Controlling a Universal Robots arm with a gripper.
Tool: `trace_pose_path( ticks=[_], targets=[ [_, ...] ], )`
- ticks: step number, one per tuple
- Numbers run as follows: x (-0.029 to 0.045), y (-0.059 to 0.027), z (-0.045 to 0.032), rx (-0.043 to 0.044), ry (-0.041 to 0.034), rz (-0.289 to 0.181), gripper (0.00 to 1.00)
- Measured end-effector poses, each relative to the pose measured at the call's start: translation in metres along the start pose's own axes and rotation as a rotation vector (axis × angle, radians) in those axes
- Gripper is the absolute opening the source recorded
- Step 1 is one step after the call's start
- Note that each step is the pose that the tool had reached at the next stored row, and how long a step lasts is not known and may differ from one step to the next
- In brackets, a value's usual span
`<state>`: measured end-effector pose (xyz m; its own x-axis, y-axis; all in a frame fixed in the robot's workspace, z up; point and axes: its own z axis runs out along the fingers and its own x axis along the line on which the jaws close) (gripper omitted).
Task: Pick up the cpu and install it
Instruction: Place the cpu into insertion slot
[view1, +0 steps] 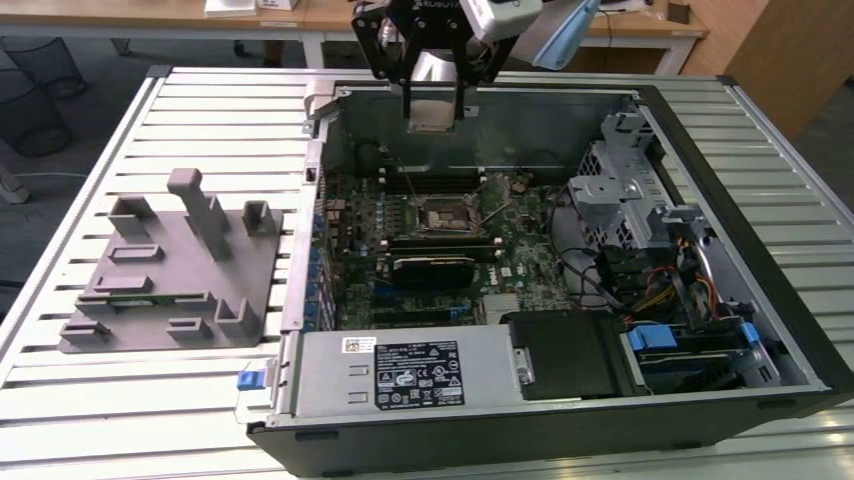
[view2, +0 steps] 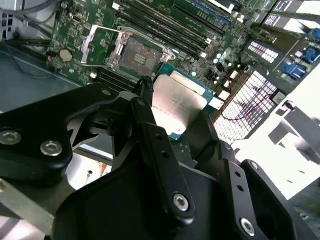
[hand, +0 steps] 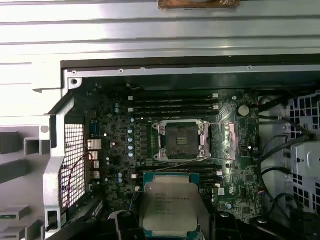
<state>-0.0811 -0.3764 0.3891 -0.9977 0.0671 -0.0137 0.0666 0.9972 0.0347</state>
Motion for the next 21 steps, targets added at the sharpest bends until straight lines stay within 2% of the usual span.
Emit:
trace_pose_path(
  ticks=[7,10,21],
  targets=[
    [0.0,0.0002,0.0008,0.0026,-0.0047,0.091,0.52],
    [0.0,0.0004,0.0016,0.0044,-0.0084,0.168,0.52],
    [0.0001,0.0015,0.0031,0.0082,-0.0184,0.315,0.52]
  ],
)
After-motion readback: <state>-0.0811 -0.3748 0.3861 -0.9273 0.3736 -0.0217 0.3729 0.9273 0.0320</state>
